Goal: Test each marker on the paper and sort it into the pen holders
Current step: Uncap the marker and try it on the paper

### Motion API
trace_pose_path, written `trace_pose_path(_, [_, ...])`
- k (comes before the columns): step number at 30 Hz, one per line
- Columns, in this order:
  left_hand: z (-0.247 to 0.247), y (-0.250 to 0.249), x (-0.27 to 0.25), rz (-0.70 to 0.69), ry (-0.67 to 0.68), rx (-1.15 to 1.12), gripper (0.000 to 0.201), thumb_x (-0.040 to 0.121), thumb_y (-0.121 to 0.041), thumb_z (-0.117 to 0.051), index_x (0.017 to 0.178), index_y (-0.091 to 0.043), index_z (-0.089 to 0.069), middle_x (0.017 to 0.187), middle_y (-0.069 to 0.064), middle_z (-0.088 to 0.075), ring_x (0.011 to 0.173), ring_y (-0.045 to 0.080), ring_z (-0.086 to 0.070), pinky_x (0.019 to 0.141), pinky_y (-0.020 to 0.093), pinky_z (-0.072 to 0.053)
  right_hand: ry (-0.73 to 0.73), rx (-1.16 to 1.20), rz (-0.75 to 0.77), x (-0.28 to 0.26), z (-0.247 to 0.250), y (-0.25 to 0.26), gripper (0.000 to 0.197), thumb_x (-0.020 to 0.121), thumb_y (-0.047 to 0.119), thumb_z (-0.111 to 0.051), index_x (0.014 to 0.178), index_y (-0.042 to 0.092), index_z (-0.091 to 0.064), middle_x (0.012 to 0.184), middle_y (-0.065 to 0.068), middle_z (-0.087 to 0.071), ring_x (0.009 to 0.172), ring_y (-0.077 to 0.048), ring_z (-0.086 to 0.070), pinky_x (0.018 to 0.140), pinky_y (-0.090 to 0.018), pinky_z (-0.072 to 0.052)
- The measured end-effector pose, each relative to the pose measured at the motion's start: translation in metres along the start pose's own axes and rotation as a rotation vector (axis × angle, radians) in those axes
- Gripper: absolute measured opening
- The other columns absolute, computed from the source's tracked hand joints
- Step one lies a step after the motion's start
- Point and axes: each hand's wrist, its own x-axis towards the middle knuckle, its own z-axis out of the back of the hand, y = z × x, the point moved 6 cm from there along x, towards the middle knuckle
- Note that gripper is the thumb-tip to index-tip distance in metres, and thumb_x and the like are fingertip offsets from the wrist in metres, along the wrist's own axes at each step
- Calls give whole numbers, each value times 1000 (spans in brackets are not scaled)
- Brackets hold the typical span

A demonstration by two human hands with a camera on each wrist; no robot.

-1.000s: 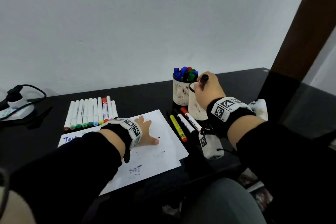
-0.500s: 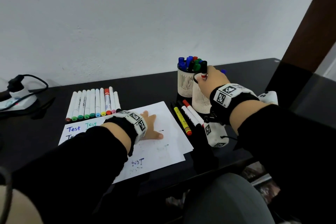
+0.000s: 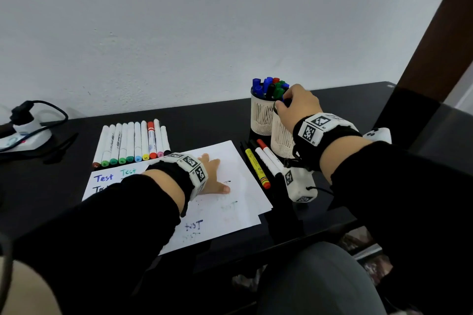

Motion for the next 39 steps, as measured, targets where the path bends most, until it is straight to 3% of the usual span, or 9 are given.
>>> trace_pose_path(4, [1, 6, 1, 17, 39, 24, 93, 83, -68, -44, 150, -19, -2, 158, 8, 3, 143, 30, -13, 114, 47, -18, -22, -94, 46, -1, 13, 18, 30, 98, 31, -45, 114, 11, -61, 127, -10, -47, 125, -28, -37, 96, -34, -37])
trace_pose_path(12, [5, 32, -15, 41, 48, 43, 92, 82, -66, -48, 150, -24, -2, 158, 1, 3, 145, 26, -10, 116, 48, -13, 12, -120, 151, -11, 8, 63, 30, 98, 28, -42, 111, 9, -60, 124, -12, -49, 120, -30, -38, 95, -32, -34])
trace_pose_path(18, [-7, 70, -37, 98, 45, 22, 93, 78, -66, -54, 150, -27, -10, 157, 1, -5, 143, 29, -13, 114, 49, -19, 142, -157, 251, -21, -25, 109, 28, 97, 29, -41, 109, 10, -59, 119, -12, -54, 117, -32, -45, 95, -34, -36])
trace_pose_path(23, [-21, 105, -61, 140, 105, -94, 95, 80, -56, -61, 150, -25, -6, 158, 3, 7, 145, 25, -8, 117, 46, -13, 298, -172, 307, -34, -66, 143, 29, 98, 30, -41, 113, 11, -57, 118, -12, -57, 114, -31, -49, 86, -34, -42])
trace_pose_path(31, [-39, 142, -84, 136, 122, -158, 95, 84, -53, -59, 151, -15, -4, 158, 7, 3, 145, 23, -6, 117, 39, -14, 517, -222, 327, -53, -140, 183, 26, 94, 20, -46, 113, 10, -60, 112, -8, -64, 105, -27, -60, 82, -31, -48])
trace_pose_path(33, [-41, 150, -86, 143, 128, -180, 95, 84, -53, -59, 151, -17, -2, 158, 4, 6, 146, 21, -2, 116, 39, -12, 553, -249, 331, -54, -157, 190, 22, 93, 19, -47, 108, 10, -60, 108, -7, -65, 100, -25, -61, 81, -31, -48])
trace_pose_path(35, [-43, 156, -88, 152, 124, -193, 96, 83, -54, -59, 151, -20, 0, 158, 2, 7, 145, 20, 0, 116, 40, -12, 592, -278, 316, -51, -173, 194, 9, 91, 19, -49, 90, 12, -56, 97, -5, -62, 87, -23, -59, 75, -30, -47])
trace_pose_path(37, [-45, 160, -88, 151, 129, -200, 98, 82, -56, -58, 150, -21, 3, 158, 1, 10, 145, 19, 2, 116, 42, -12, 631, -332, 292, -48, -185, 194, 20, 91, 18, -50, 73, 13, -47, 79, -3, -56, 73, -20, -54, 68, -29, -43])
trace_pose_path(39, [-48, 162, -87, 146, 144, -205, 100, 82, -57, -58, 150, -21, 6, 157, 1, 13, 145, 19, 1, 116, 42, -12, 645, -396, 264, -46, -195, 190, 23, 93, 18, -51, 72, 11, -46, 70, -1, -49, 68, -18, -52, 69, -28, -43])
